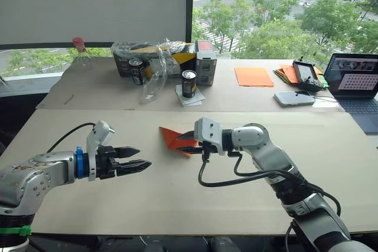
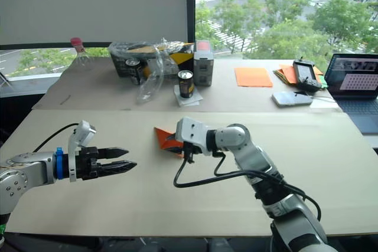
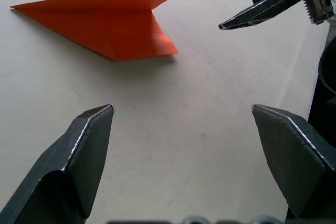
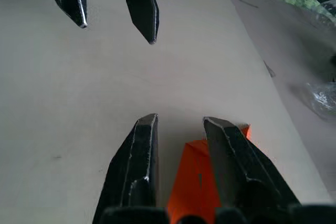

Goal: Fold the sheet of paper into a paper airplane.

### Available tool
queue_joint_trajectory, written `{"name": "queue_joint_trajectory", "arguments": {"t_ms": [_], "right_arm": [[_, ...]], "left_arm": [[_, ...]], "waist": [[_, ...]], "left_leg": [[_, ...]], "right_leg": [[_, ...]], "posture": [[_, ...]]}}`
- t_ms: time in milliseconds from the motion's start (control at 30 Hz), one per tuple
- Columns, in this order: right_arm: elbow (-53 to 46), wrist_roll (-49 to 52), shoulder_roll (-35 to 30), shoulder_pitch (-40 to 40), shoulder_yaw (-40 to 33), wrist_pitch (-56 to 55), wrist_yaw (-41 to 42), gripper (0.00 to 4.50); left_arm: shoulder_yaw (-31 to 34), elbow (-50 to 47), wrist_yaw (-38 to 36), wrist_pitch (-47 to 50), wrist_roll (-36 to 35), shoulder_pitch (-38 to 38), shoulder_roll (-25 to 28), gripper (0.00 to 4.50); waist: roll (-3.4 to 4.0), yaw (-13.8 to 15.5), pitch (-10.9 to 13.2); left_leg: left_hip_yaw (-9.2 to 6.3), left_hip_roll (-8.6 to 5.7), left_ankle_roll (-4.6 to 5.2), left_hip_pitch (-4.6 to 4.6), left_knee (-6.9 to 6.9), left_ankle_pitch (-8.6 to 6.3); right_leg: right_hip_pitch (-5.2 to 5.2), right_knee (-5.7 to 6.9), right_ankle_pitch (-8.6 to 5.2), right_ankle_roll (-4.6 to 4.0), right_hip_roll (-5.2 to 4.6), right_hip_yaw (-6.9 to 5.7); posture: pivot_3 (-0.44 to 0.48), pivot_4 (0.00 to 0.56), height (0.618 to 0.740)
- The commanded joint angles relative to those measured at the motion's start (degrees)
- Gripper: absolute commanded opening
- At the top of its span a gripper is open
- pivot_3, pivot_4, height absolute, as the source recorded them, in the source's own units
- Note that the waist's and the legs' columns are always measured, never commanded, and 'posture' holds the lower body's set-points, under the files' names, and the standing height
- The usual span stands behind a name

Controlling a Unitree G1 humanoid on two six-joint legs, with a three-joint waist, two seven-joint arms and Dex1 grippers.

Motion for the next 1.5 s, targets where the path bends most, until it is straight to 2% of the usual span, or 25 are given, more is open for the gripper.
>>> {"name": "queue_joint_trajectory", "arguments": {"t_ms": [33,267,600,667,767,867,933,1000,1133,1333,1367,1500], "right_arm": [[2.8,-4.53,0.95,-2.45,-0.85,0.36,-5.56,1.54],[9.63,-8.14,3.16,-4.26,-0.11,-1.28,-8.25,1.54],[10.1,-9.41,4.0,-3.65,0.0,-1.12,-8.02,1.54],[11.68,-11.43,3.43,-4.19,0.24,-2.22,-9.51,1.01],[13.47,-13.81,2.59,-4.24,1.16,-6.62,-10.08,0.05],[13.7,-15.31,2.18,-3.4,2.9,-11.99,-9.44,0.02],[13.58,-15.73,1.31,-2.91,3.67,-18.23,-9.34,0.02],[13.7,-16.17,-0.1,-2.47,4.07,-25.34,-9.62,0.02],[13.69,-15.83,-3.87,-0.61,3.96,-35.4,-8.37,0.02],[11.69,-14.78,-8.07,3.6,3.27,-39.54,-5.75,0.02],[11.36,-14.85,-8.18,4.01,3.19,-39.48,-5.65,0.0],[8.57,-14.54,-8.21,6.71,3.23,-39.4,-5.24,0.0]], "left_arm": [[-1.31,-0.41,0.17,-3.15,3.84,0.15,1.18,4.5],[-5.6,1.51,0.6,-13.68,14.27,-0.44,0.63,4.5],[-5.39,4.45,-0.78,-20.09,17.53,-0.76,-1.67,4.5],[-5.39,4.78,-1.06,-21.02,17.9,-0.85,-1.96,4.5],[-4.08,7.17,-2.66,-19.53,15.37,-2.28,-2.46,4.5],[-2.95,9.95,-3.6,-16.96,13.16,-4.67,-2.58,4.5],[-0.38,10.23,-4.99,-10.22,6.84,-6.59,-2.55,4.5],[0.62,9.92,-5.67,-6.72,3.81,-7.69,-2.44,4.5],[-0.6,9.68,-6.46,-6.2,3.99,-8.24,-2.27,4.5],[-4.47,11.41,-7.49,-10.35,8.04,-9.87,-3.62,4.5],[-5.01,11.89,-7.42,-11.3,8.95,-10.09,-3.86,3.93],[-8.44,14.17,-11.34,-18.79,12.29,-11.95,-6.4,2.64]], "waist": [[0.0,0.04,0.0],[0.0,0.07,0.0],[0.0,0.02,0.0],[0.0,0.03,0.0],[0.0,0.03,0.0],[0.0,-0.05,0.0],[0.0,-0.14,0.0],[0.0,-0.44,0.0],[0.0,-0.52,0.0],[0.0,-0.68,0.0],[0.0,-0.68,0.0],[-0.01,-0.73,0.0]], "left_leg": [[0.0,0.0,0.0,0.0,0.0,0.0],[0.02,-0.01,0.0,-0.05,0.0,0.0],[0.02,-0.01,0.0,-0.07,0.0,0.0],[0.02,-0.01,0.0,-0.06,0.0,0.0],[0.02,-0.01,0.0,-0.07,0.0,0.0],[0.02,-0.01,0.0,-0.06,0.0,0.0],[0.01,-0.01,0.0,-0.06,0.0,0.0],[0.0,0.0,0.01,-0.08,0.0,0.0],[0.01,-0.04,0.02,-0.07,0.0,-0.01],[0.0,-0.03,0.03,-0.02,0.0,-0.01],[0.0,-0.03,0.03,-0.01,0.0,-0.01],[0.01,-0.03,0.03,0.0,0.01,-0.01]], "right_leg": [[0.0,0.0,0.0,0.0,0.0,0.0],[-0.02,-0.02,0.0,-0.01,-0.01,0.0],[-0.04,-0.02,0.01,-0.01,-0.01,0.0],[-0.04,-0.01,0.01,-0.01,-0.01,0.0],[-0.04,-0.02,0.01,-0.01,-0.01,0.0],[-0.04,-0.01,0.0,-0.01,0.0,0.0],[-0.04,-0.01,0.0,0.0,0.01,-0.01],[-0.04,-0.02,0.0,0.0,0.0,-0.01],[0.0,-0.04,0.0,0.01,-0.05,0.0],[0.01,0.0,0.0,0.01,-0.02,0.0],[0.02,0.0,0.0,0.01,-0.02,0.0],[0.02,0.01,0.0,0.0,-0.01,0.01]], "posture": [[0.0,0.15,0.73],[0.0,0.15,0.73],[0.0,0.15,0.73],[0.0,0.15,0.73],[0.0,0.15,0.73],[0.0,0.15,0.73],[0.0,0.15,0.73],[0.0,0.15,0.73],[0.0,0.15,0.73],[0.0,0.15,0.73],[0.0,0.15,0.73],[0.0,0.15,0.73]]}}
